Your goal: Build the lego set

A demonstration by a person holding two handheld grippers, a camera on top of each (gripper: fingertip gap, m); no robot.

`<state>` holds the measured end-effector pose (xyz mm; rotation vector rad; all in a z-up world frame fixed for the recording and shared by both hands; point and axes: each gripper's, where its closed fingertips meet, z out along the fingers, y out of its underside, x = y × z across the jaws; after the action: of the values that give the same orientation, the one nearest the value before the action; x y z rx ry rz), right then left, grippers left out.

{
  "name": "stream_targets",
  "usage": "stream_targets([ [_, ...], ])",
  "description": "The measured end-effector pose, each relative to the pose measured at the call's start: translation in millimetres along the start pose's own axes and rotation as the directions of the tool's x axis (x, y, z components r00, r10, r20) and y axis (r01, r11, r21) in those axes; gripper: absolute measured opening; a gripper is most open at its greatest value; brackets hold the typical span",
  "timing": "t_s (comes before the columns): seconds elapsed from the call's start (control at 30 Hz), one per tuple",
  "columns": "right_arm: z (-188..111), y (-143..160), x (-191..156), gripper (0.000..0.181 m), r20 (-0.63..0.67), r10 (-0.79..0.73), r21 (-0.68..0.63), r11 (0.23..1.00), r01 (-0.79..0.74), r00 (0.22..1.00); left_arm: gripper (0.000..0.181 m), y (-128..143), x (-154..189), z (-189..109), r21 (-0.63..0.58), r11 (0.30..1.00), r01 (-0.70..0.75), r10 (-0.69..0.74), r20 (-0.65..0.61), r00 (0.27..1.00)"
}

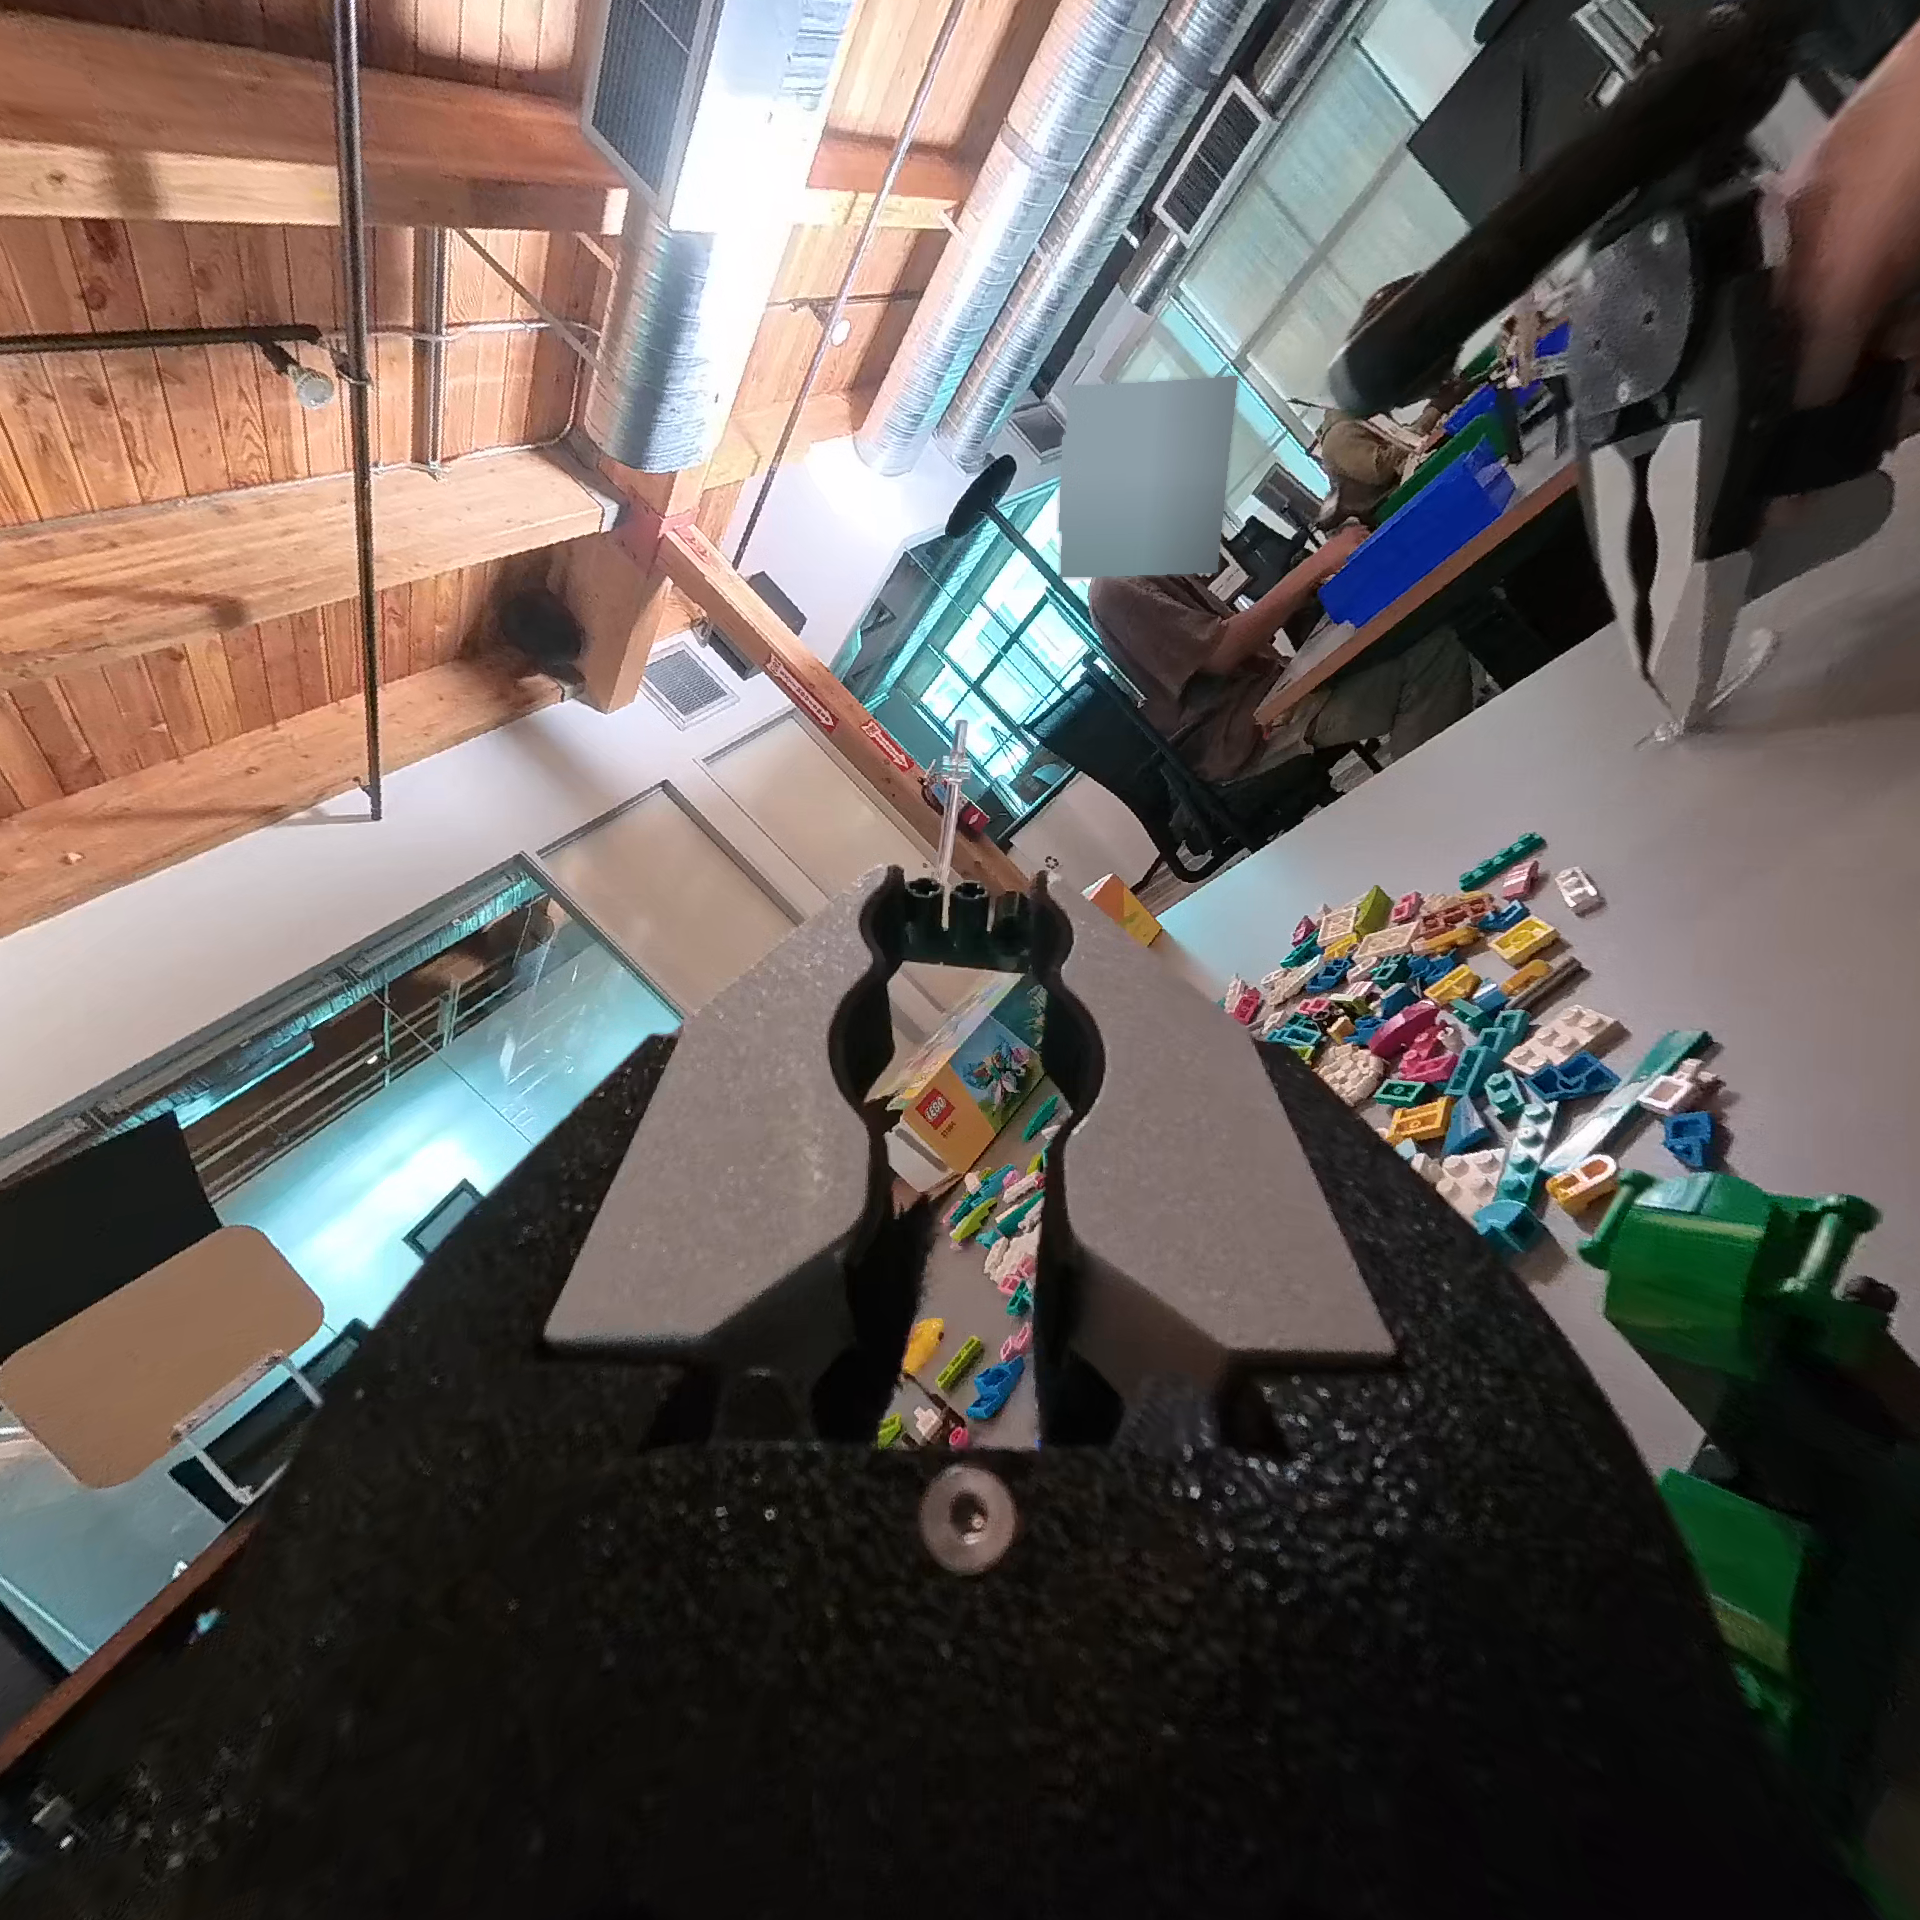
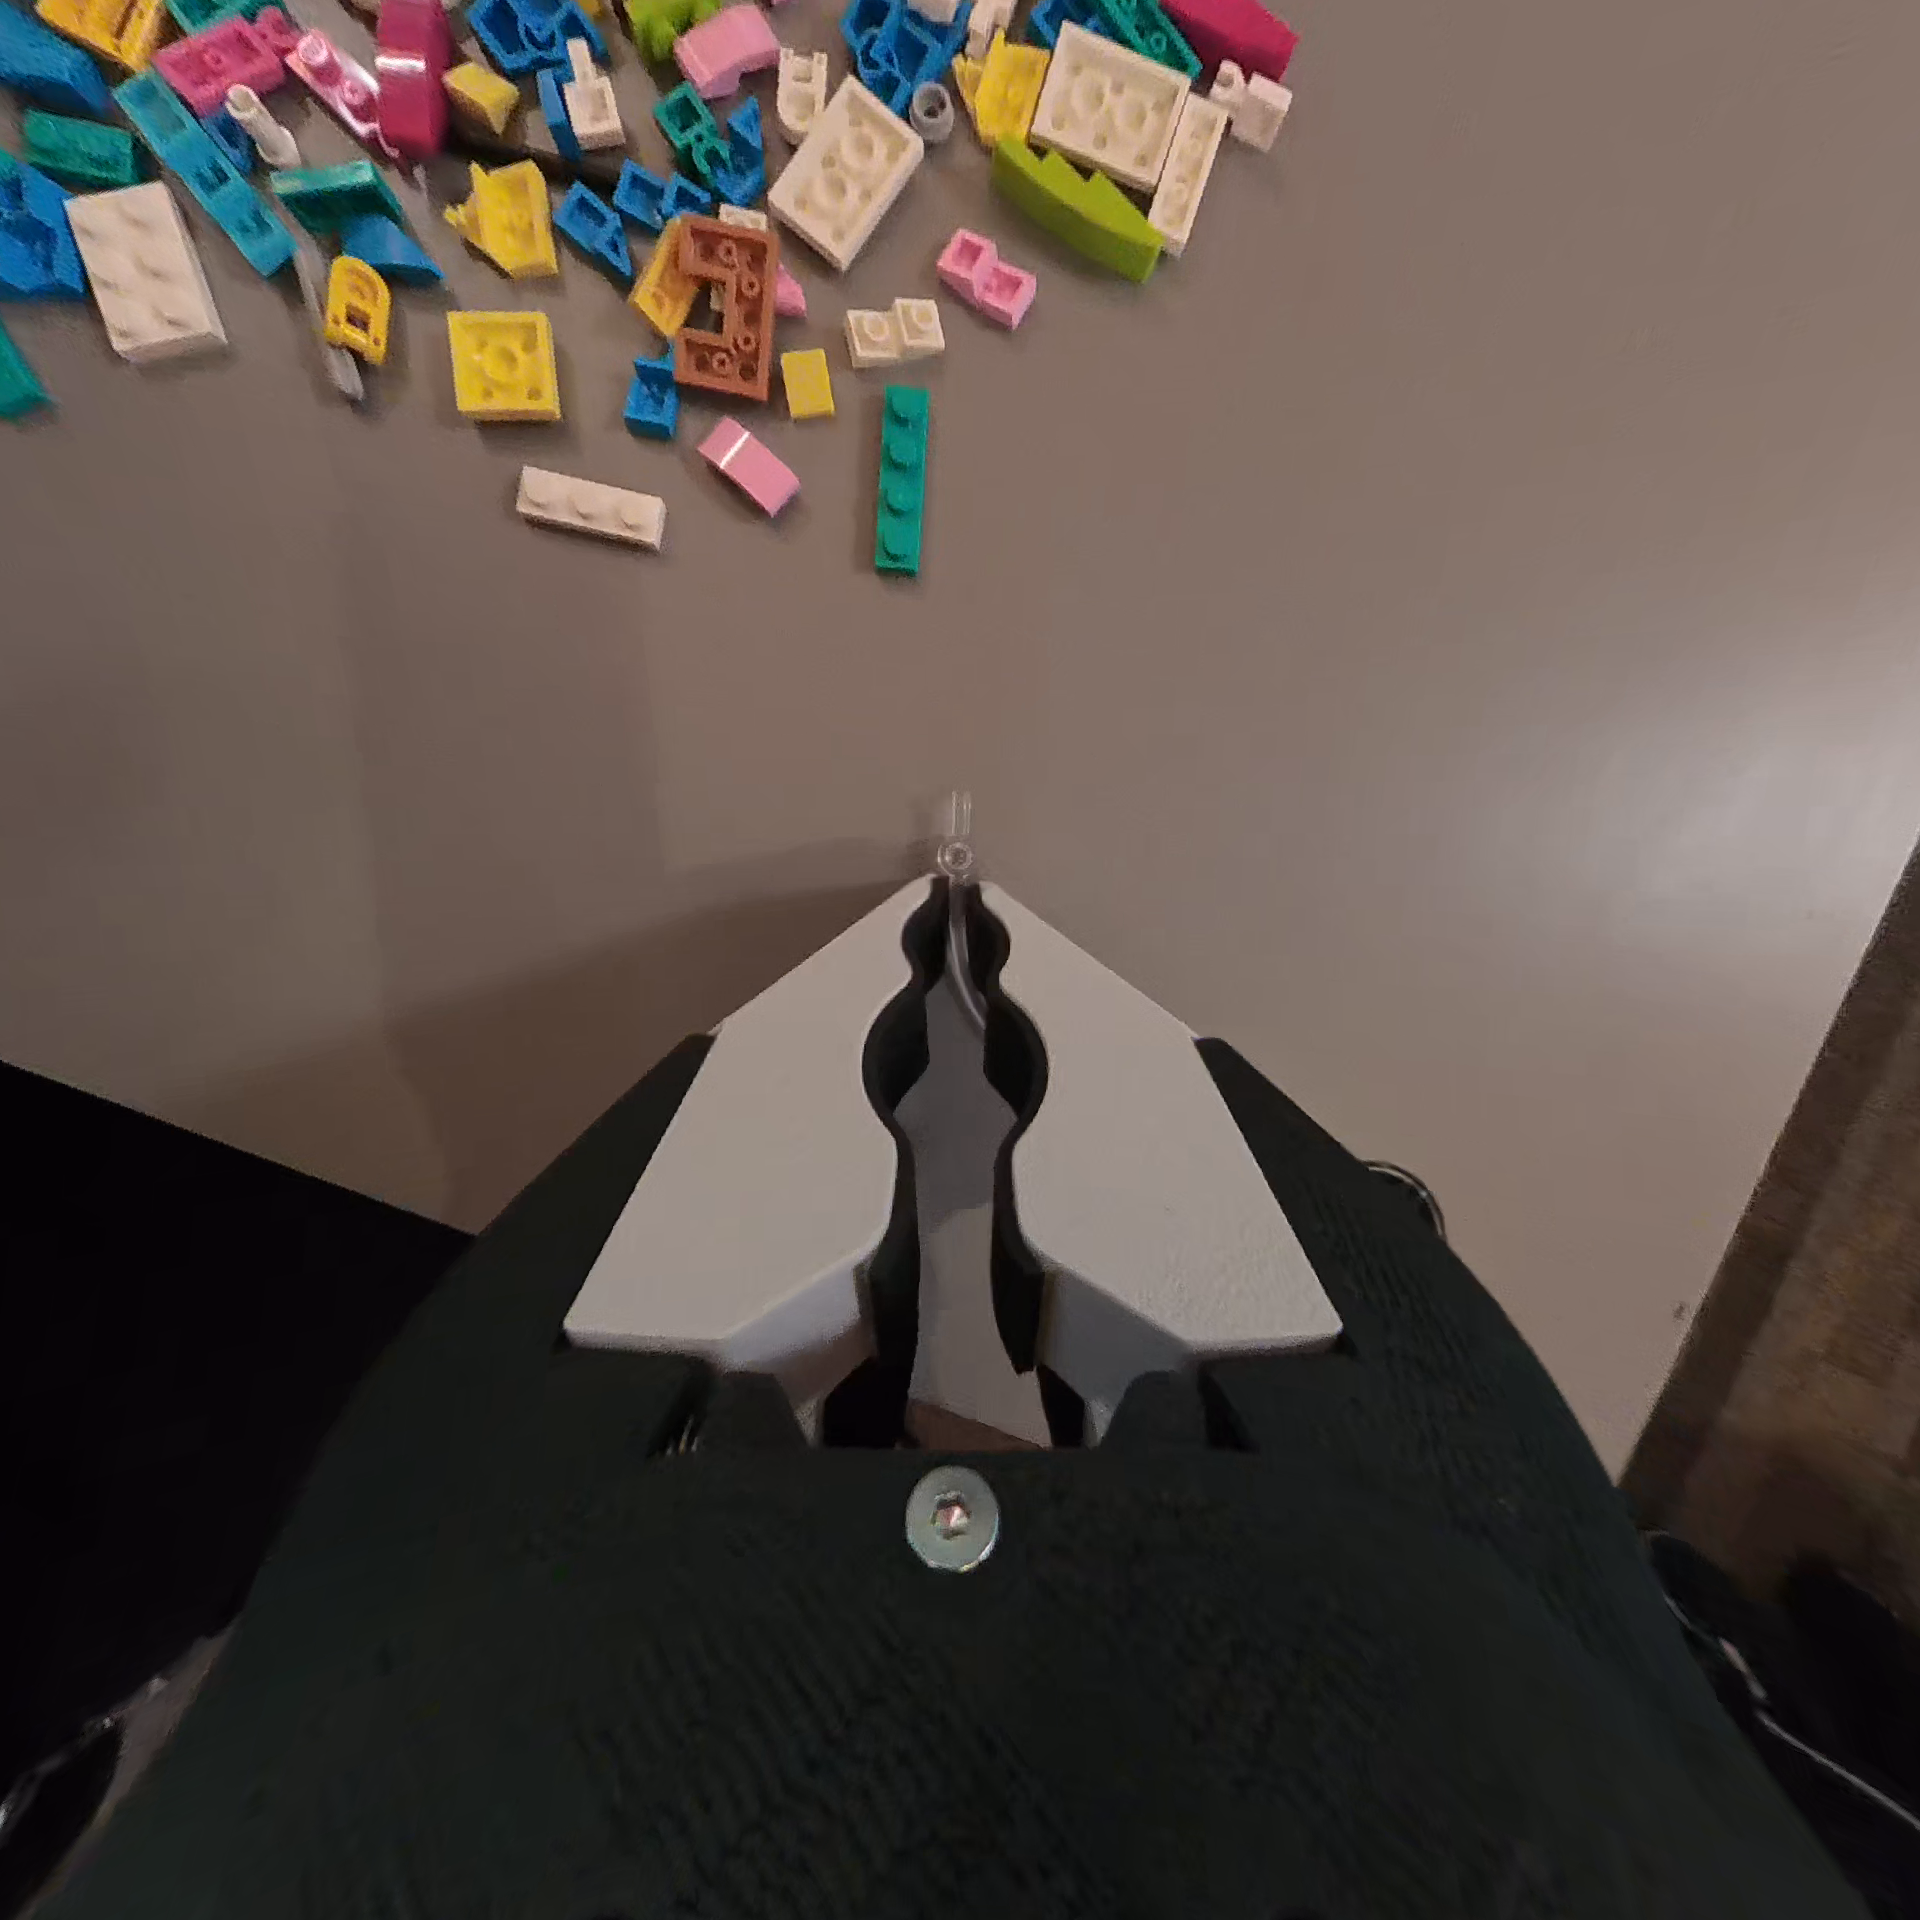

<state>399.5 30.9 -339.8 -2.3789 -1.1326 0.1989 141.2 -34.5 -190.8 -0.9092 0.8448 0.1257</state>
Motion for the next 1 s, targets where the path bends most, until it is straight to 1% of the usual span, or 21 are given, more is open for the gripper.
stream_targets([
  [0.07, -1, -3, -1, 0.002, 0.004, 0.044, 0.041, 0.998, -0.045, 0.999, 0.021, 2, -2, 0, -0.003, 1.0, 0.021, -0.021, 0.007, 1.0],
  [0.1, -4, -11, -5, 0.002, 0.032, 0.087, 0.103, 0.991, -0.09, 0.996, 0.021, 3, -4, 0, -0.006, 0.999, 0.034, -0.034, 0.011, 0.999],
  [0.13, -10, -25, -12, 0.002, 0.099, 0.149, 0.197, 0.966, -0.167, 0.984, 0.021, 5, -5, 0, -0.009, 0.999, 0.049, -0.049, 0.013, 0.999],
  [0.17, -20, -43, -21, 0.002, 0.2, 0.209, 0.314, 0.912, -0.265, 0.957, 0.021, 6, -6, 0, -0.011, 0.998, 0.065, -0.065, 0.016, 0.998],
  [0.2, -33, -60, -27, 0.002, 0.312, 0.26, 0.421, 0.825, -0.378, 0.914, 0.021, 7, -7, 0, -0.012, 0.996, 0.083, -0.083, 0.019, 0.996],
  [0.23, -46, -71, -28, 0.002, 0.423, 0.313, 0.485, 0.715, -0.504, 0.851, 0.021, 8, -8, 0, -0.011, 0.995, 0.104, -0.104, 0.023, 0.994],
  [0.3, -69, -78, -32, 0.002, 0.62, 0.337, 0.526, 0.492, -0.694, 0.709, 0.021, 10, -9, 0, -0.012, 0.99, 0.143, -0.143, 0.022, 0.99],
  [0.33, -76, -75, -35, 0.002, 0.683, 0.329, 0.522, 0.405, -0.751, 0.652, 0.021, 10, -8, 0, -0.01, 0.988, 0.155, -0.155, 0.019, 0.988],
  [0.37, -80, -69, -41, 0.002, 0.725, 0.32, 0.509, 0.347, -0.788, 0.61, 0.021, 8, -8, 0, -0.005, 0.987, 0.162, -0.162, 0.016, 0.987],
  [0.43, -81, -52, -52, 0.002, 0.749, 0.327, 0.51, 0.271, -0.816, 0.576, 0.021, 4, -6, 0, 0.01, 0.985, 0.172, -0.172, 0.008, 0.985],
  [0.5, -81, -36, -64, 0.002, 0.745, 0.351, 0.524, 0.218, -0.823, 0.567, 0.021, -1, -3, -1, 0.026, 0.982, 0.189, -0.189, -0.001, 0.982],
  [0.53, -86, -33, -71, 0.002, 0.756, 0.336, 0.534, 0.181, -0.826, 0.562, 0.021, -3, -2, -1, 0.034, 0.979, 0.199, -0.199, -0.007, 0.98],
  [0.63, -110, -40, -88, 0.002, 0.787, 0.238, 0.57, 0.075, -0.818, 0.569, 0.021, -11, 7, -1, 0.057, 0.971, 0.233, -0.231, -0.047, 0.972],
  [0.73, -120, -52, -100, 0.001, 0.763, 0.195, 0.623, 0.033, -0.781, 0.617, 0.021, -26, 17, -1, 0.092, 0.947, 0.308, -0.298, -0.11, 0.948],
  [0.77, -125, -57, -103, 0.001, 0.764, 0.173, 0.63, 0.004, -0.776, 0.621, 0.021, -31, 20, -1, 0.102, 0.934, 0.342, -0.327, -0.139, 0.935],
  [0.83, -140, -69, -111, 0.002, 0.802, 0.075, 0.597, -0.064, -0.8, 0.592, 0.021, -43, 28, -2, 0.128, 0.898, 0.421, -0.388, -0.223, 0.894],
  [0.87, -149, -75, -117, 0.002, 0.821, 0.007, 0.569, -0.094, -0.817, 0.571, 0.021, -50, 30, -2, 0.135, 0.868, 0.477, -0.43, -0.272, 0.861],
  [0.93, -166, -88, -127, 0.002, 0.839, -0.107, 0.522, -0.121, -0.844, 0.534, 0.021, -61, 27, -1, 0.146, 0.787, 0.6, -0.529, -0.343, 0.777],
  [0.97, -167, -94, -128, 0.002, 0.836, -0.11, 0.524, -0.124, -0.842, 0.537, 0.021, -65, 24, 1, 0.143, 0.747, 0.649, -0.569, -0.369, 0.735],
  [1.0, -163, -100, -128, 0.002, 0.827, -0.073, 0.548, -0.115, -0.829, 0.557, 0.021, -66, 19, 3, 0.147, 0.722, 0.676, -0.596, -0.365, 0.715],
])
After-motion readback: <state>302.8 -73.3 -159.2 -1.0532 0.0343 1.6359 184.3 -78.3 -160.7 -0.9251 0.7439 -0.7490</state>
